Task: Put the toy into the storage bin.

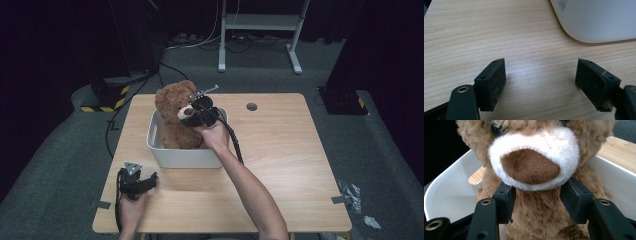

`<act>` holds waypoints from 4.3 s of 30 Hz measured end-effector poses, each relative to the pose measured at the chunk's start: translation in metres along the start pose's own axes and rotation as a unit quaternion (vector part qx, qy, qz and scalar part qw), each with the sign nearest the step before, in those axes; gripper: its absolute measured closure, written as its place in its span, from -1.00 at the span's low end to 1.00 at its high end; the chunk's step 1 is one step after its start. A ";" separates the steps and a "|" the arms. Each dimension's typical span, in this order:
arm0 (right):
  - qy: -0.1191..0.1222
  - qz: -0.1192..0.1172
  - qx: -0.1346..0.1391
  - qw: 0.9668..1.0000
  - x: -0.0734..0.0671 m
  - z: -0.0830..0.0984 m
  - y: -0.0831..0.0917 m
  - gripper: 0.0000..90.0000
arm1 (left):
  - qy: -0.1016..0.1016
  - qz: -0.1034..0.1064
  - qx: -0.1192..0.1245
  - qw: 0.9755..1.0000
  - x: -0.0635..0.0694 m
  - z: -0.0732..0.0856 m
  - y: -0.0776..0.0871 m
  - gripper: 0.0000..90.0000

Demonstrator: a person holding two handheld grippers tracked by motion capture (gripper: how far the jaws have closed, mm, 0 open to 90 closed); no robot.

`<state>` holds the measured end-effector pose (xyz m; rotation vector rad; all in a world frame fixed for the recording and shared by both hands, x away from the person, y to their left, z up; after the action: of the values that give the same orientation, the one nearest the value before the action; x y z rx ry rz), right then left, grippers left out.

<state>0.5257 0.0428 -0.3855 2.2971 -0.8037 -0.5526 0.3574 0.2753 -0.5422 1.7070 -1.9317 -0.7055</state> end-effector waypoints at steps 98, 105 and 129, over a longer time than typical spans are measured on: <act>0.024 0.031 0.171 0.984 0.017 0.040 0.123 0.06 | 0.001 -0.001 0.000 1.000 0.000 0.000 0.000 -0.46; 0.026 0.031 0.175 0.984 0.018 0.045 0.130 0.05 | 0.001 -0.001 -0.001 1.000 0.000 0.000 0.000 -0.46; 0.018 0.023 0.192 0.981 0.025 0.066 0.151 0.05 | 0.000 -0.001 -0.001 1.000 0.000 0.000 0.000 -0.46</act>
<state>0.4467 -0.0949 -0.3335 2.6185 -1.0161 -0.3576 0.3573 0.2751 -0.5420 1.7073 -1.9286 -0.7070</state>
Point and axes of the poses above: each handheld gripper's, and its own axes: y roughly backward along the jaws, z roughly out of its underside, x roughly to its right, the point moved 2 cm from there along -y, roughly forward along the jaws, and after that the axes turned 1 degree about x, right-handed, at the moved point
